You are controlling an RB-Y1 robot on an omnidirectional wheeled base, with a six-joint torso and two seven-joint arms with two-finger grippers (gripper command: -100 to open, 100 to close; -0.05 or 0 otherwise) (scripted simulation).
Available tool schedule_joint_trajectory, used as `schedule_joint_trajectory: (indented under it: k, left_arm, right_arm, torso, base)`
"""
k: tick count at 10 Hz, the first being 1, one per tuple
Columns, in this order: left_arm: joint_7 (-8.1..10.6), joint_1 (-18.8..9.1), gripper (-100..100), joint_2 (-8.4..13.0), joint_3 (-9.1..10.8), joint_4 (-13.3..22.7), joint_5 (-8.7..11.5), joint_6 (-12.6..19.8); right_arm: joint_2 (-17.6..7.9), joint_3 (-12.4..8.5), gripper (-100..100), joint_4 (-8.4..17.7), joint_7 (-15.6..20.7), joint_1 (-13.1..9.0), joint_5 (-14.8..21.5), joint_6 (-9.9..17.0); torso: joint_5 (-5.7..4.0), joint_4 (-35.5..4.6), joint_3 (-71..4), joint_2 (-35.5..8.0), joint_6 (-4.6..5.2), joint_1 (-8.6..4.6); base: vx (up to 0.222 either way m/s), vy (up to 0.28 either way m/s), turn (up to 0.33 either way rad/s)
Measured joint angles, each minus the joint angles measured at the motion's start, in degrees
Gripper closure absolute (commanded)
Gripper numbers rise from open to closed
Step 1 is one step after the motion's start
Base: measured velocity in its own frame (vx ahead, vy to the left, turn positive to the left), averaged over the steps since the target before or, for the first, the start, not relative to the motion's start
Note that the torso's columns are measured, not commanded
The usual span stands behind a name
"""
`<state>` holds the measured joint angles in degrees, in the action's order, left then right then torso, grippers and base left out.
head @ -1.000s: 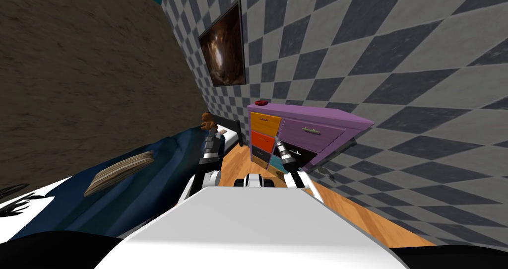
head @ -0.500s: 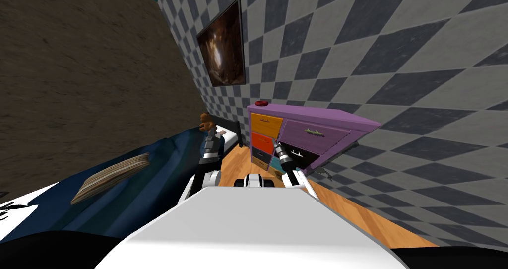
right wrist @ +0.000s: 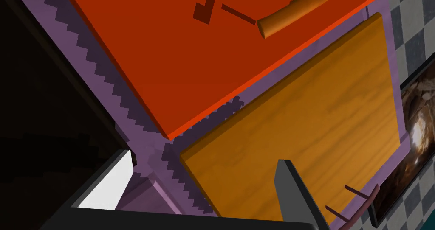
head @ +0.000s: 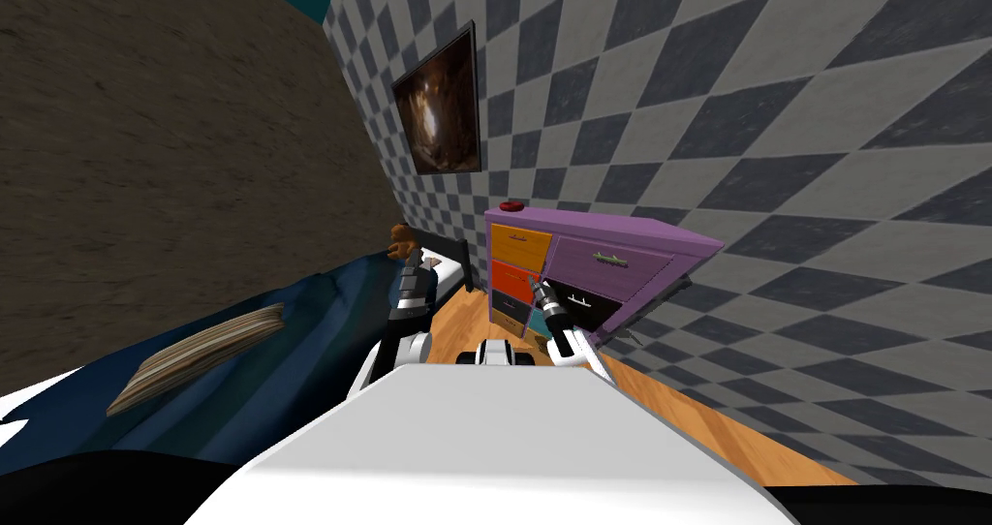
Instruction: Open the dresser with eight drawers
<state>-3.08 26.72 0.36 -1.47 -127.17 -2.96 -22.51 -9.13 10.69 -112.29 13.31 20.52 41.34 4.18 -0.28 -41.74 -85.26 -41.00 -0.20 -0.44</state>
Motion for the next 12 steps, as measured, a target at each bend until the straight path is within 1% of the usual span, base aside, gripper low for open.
schedule_joint_trajectory:
  k: [1,2,3,4,5,7,8,9,10,11,12]
  left_arm:
    - [0.0,0.0,0,0.0,0.0,0.0,0.0,0.0]
    - [0.0,0.0,0,0.0,0.0,0.0,0.0,0.0]
    - [0.0,0.0,0,0.0,0.0,0.0,0.0,0.0]
    - [0.0,0.0,0,0.0,0.0,0.0,0.0,0.0]
    - [0.0,0.0,0,0.0,0.0,0.0,0.0,0.0]
    - [0.0,0.0,0,0.0,0.0,0.0,0.0,0.0]
    - [0.0,0.0,0,0.0,0.0,0.0,0.0,0.0]
    - [0.0,0.0,0,0.0,0.0,0.0,0.0,0.0]
    - [0.0,0.0,0,0.0,0.0,0.0,0.0,0.0]
    - [0.0,0.0,0,0.0,0.0,0.0,0.0,0.0]
    - [0.0,0.0,0,0.0,0.0,0.0,0.0,0.0]
  right_arm:
    - [0.0,0.0,-100,0.9,0.6,-0.5,1.6,1.1]
    - [0.2,0.0,-100,1.2,0.9,-0.6,3.0,1.5]
    - [0.6,0.6,-100,1.8,2.0,-1.1,4.9,3.0]
    - [-0.4,1.1,-100,1.9,2.5,-1.4,6.1,4.6]
    - [-0.1,1.1,-100,2.3,2.7,-1.5,7.1,5.0]
    - [1.2,1.6,-100,3.7,4.6,-1.8,11.2,6.6]
    - [0.5,2.3,-100,4.1,5.6,-2.1,12.9,8.4]
    - [0.1,2.5,-100,5.0,6.2,-2.7,14.2,9.5]
    - [0.6,1.8,-100,5.8,6.2,-2.8,15.6,9.1]
    - [0.3,2.3,-100,6.3,6.9,-3.0,17.2,10.1]
    - [0.3,2.9,-100,6.3,7.8,-3.1,18.5,11.6]
  torso:
    - [-0.08,0.1,-0.1,0.3,-0.02,-0.14]
    - [-0.13,0.2,-0.2,0.3,-0.04,-0.23]
    - [-0.2,0.3,-0.2,0.4,-0.12,-0.2]
    - [-0.18,0.3,-0.3,0.6,-0.06,-0.3]
    - [-0.22,0.3,-0.3,0.6,-0.08,-0.38]
    - [-0.34,0.5,-0.5,0.9,-0.19,-0.4]
    - [-0.35,0.6,-0.5,1.1,-0.22,-0.4]
    - [-0.38,0.6,-0.6,1.2,-0.2,-0.59]
    - [-0.46,0.7,-0.7,1.3,-0.17,-0.72]
    - [-0.51,0.7,-0.7,1.3,-0.18,-0.77]
    - [-0.51,0.7,-0.7,1.3,-0.17,-0.73]
  base:
    - [0.005,0.019,-0.001]
    - [0.022,0.02,-0.034]
    - [0.023,0.024,-0.001]
    - [0.008,0.014,-0.003]
    - [0.029,0.016,-0.017]
    - [0.032,0.024,-0.016]
    - [0.012,0.029,-0.002]
    - [-0.002,0.019,0.008]
    - [0.007,0.009,0.002]
    - [0.011,0.011,-0.002]
    - [0.0,0.005,-0.01]
